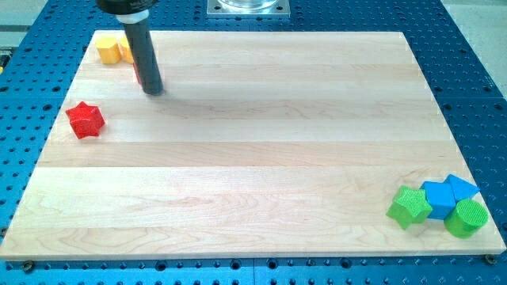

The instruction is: Move the red circle below the heart

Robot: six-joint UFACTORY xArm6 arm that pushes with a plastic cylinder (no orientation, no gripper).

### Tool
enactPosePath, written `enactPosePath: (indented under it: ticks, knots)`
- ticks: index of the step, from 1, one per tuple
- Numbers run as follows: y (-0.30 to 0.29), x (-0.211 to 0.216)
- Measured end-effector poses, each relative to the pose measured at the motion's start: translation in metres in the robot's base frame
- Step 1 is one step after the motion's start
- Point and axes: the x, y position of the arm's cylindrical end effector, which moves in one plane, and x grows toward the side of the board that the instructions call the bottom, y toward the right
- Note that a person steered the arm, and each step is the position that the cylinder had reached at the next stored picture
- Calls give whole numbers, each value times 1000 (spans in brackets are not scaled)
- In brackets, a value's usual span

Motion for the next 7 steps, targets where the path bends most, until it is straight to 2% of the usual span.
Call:
enactPosePath:
  ticks: [2,4,5,7]
  knots:
    - [5,0]
    - [39,-29]
    - [12,-51]
    - [-10,-56]
